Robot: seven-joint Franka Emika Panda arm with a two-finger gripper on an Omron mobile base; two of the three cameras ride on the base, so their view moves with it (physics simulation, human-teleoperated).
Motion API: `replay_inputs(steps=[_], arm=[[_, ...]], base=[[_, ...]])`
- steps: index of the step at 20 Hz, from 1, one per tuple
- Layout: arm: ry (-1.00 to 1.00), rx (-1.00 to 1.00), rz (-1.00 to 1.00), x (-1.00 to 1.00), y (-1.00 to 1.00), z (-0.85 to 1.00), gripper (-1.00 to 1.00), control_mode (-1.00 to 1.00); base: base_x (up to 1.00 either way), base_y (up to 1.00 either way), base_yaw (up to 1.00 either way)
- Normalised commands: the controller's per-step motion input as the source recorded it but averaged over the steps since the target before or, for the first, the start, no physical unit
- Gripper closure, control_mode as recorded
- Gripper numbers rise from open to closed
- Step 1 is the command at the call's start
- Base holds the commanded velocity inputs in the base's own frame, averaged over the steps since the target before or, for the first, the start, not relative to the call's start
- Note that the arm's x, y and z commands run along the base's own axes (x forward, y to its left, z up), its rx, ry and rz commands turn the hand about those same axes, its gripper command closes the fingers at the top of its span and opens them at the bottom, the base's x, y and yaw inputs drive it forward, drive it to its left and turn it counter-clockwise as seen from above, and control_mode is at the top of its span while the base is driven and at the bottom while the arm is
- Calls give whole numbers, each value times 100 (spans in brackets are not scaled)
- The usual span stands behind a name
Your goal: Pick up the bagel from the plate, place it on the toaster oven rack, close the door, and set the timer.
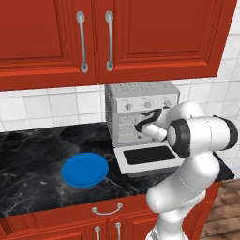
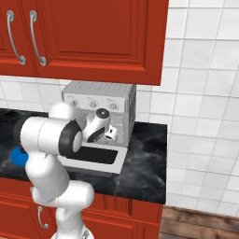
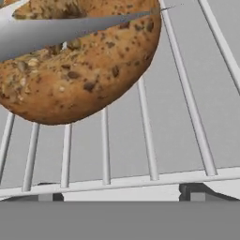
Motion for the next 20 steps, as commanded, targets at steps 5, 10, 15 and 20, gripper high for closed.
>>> replay_inputs(steps=[5, 10, 15, 20], arm=[[-1, 0, 0, 21, 1, 11, -100, -100], [-13, -2, 0, -99, -6, 59, -100, -100], [-6, 0, 4, -100, 5, 100, -100, -100], [0, -9, 5, -87, 42, 96, -100, -100]], base=[[0, 0, 0], [0, 0, 0], [0, 0, 0], [0, 0, 0]])
